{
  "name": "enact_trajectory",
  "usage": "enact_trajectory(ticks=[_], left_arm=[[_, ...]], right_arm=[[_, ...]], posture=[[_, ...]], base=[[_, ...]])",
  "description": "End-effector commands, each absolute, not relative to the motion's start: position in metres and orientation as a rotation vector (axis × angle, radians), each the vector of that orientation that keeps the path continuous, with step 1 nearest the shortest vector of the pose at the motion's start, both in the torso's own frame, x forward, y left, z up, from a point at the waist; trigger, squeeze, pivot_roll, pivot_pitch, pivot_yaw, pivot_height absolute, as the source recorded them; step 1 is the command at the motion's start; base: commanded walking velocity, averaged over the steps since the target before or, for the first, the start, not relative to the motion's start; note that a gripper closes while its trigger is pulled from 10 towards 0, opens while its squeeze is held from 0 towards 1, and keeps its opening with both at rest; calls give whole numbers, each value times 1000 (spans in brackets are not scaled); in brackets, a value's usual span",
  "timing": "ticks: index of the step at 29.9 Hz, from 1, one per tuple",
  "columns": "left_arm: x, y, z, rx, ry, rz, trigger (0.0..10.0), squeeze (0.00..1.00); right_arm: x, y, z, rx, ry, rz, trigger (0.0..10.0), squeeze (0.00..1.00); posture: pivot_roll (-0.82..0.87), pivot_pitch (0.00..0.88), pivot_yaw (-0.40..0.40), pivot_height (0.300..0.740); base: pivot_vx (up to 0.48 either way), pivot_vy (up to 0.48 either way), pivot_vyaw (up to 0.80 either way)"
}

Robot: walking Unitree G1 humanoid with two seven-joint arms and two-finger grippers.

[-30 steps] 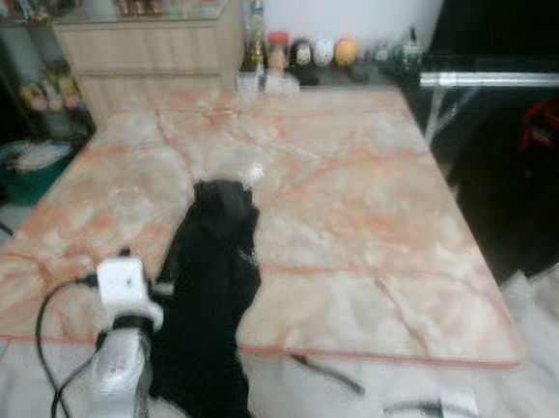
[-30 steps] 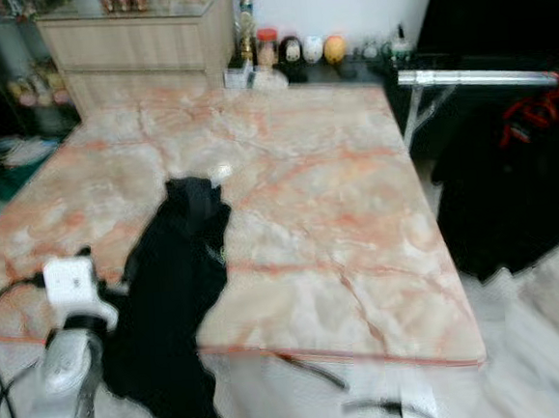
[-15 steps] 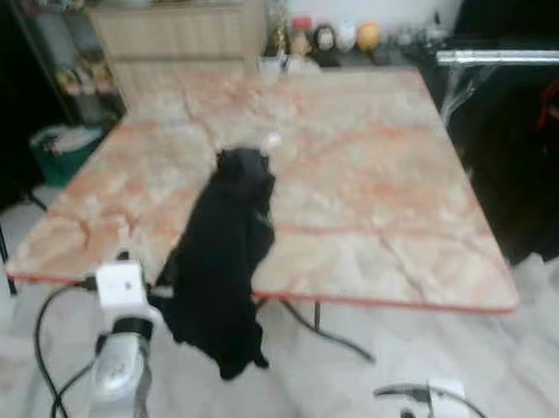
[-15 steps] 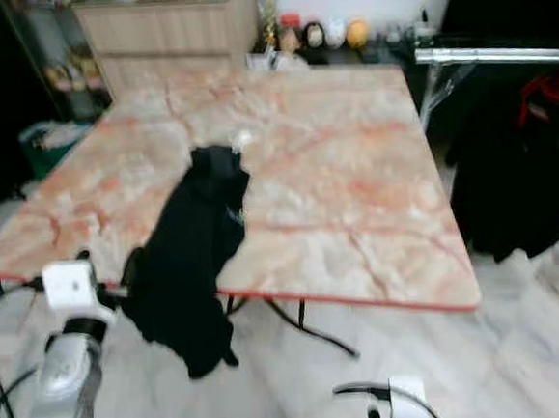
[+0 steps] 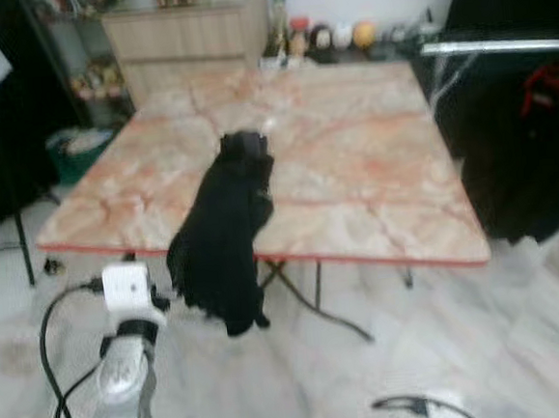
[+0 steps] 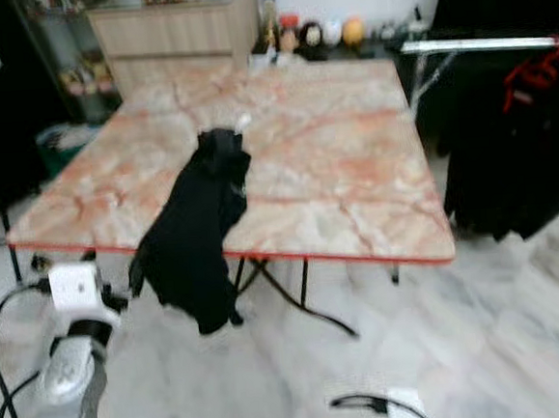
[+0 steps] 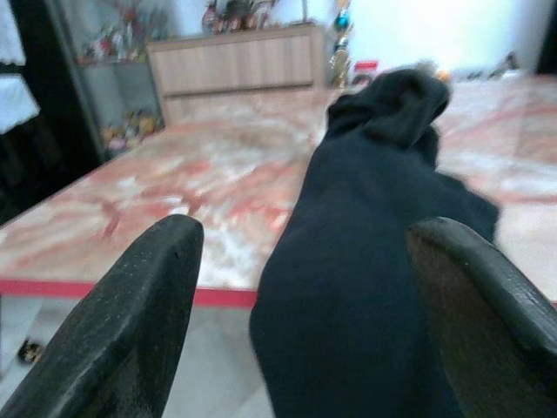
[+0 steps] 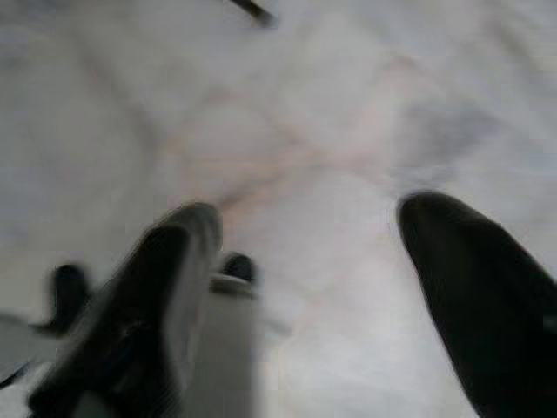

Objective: Hang hanger

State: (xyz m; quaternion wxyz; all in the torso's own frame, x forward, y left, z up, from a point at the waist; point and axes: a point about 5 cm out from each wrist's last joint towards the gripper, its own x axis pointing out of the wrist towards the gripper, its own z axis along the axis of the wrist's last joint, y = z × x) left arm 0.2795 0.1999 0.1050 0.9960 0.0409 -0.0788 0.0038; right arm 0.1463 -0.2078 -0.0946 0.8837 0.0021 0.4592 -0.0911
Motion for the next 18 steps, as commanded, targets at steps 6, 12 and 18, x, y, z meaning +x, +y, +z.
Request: enact_trajectory(ticks=[6, 12, 18], left_arm=[[265, 223, 63, 146, 38, 32, 10000, 0], [255, 233, 28, 143, 222, 13, 10000, 0], [250, 234, -4, 192, 419, -29, 10000, 0]], right_arm=[[148, -218, -92, 23, 935, -196, 10000, 0], [154, -195, -93, 29, 926, -169, 10000, 0], [158, -178, -94, 34, 925, -148, 10000, 0]], posture=[[144, 0, -23, 740], [144, 0, -22, 740], [147, 0, -25, 740]], base=[[0, 0, 0], [0, 0, 0], [0, 0, 0]])
